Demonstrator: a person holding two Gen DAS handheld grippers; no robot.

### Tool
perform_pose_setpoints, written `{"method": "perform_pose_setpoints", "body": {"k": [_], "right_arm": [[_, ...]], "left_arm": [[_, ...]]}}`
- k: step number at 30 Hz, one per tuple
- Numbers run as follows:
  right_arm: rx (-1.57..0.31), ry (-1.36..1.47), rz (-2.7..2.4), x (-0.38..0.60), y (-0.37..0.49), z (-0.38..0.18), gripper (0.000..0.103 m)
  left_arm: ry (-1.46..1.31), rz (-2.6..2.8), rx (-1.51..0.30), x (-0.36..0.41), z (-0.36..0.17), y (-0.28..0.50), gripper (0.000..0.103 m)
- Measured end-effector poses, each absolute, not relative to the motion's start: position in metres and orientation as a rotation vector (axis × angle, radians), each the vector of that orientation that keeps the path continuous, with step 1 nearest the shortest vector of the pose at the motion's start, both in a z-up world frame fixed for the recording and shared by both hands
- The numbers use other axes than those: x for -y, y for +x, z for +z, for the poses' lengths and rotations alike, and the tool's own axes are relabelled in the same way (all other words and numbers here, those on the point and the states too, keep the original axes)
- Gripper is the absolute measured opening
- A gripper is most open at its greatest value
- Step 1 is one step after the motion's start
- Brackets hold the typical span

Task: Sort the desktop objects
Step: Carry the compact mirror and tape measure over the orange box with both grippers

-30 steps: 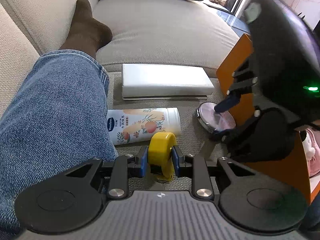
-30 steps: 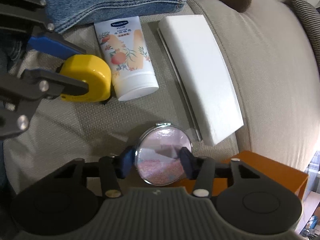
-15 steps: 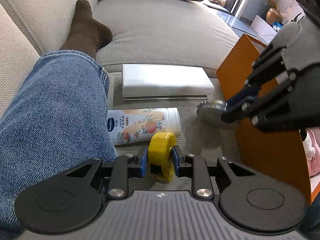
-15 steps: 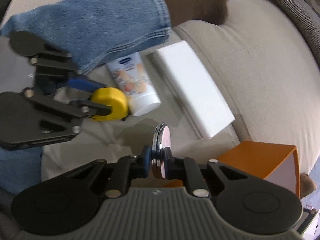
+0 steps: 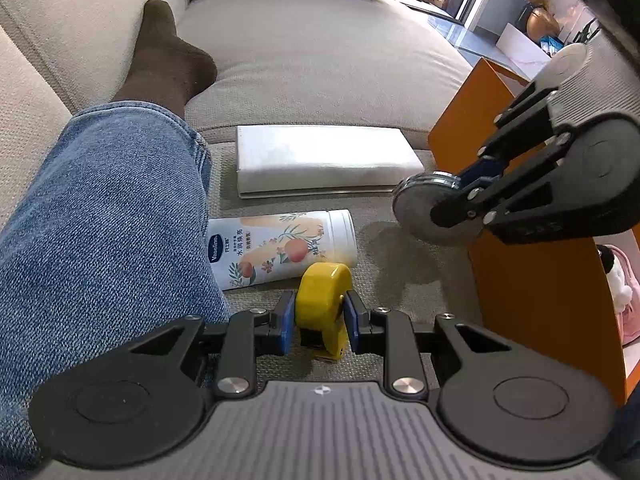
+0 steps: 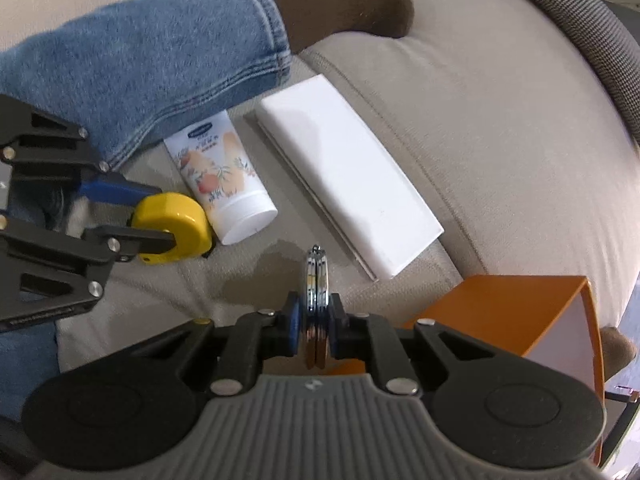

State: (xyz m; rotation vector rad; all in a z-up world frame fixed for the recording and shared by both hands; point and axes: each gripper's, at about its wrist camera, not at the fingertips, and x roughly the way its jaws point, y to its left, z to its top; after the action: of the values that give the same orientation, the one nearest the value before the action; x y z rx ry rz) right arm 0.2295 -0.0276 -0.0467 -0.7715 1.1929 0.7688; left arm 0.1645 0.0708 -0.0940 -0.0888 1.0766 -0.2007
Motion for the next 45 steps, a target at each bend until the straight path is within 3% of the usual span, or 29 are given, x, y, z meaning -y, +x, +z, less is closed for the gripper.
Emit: {"method": "perform_pose_setpoints", "body": {"k": [12,22,32,45], "right_arm": [[-1.086,-0.436,0.767,0.083,0.206,0.022,0.014],[-0.952,-0.201,0.66,0.171,0.181,0.077,0.014],[-0.965,-0.108,0.378,0.267,0.185,0.058,0.014],[-1.056,-0.126,0.259,0.305,0.2,-0.008,0.014]], "left_arm": [[-0.11,-0.164,-1.041,-0.071,-0.085,0.16,0.029],[-0.139,-0.161,-0.929,-0.06,-0.034,0.14,0.029],[-0.13,-0.257,-0.821,-0.028,0.016,0.147,0.029],[-0.049,-0.388,-0.817,0.044,0.02,0.186,0.029]]}}
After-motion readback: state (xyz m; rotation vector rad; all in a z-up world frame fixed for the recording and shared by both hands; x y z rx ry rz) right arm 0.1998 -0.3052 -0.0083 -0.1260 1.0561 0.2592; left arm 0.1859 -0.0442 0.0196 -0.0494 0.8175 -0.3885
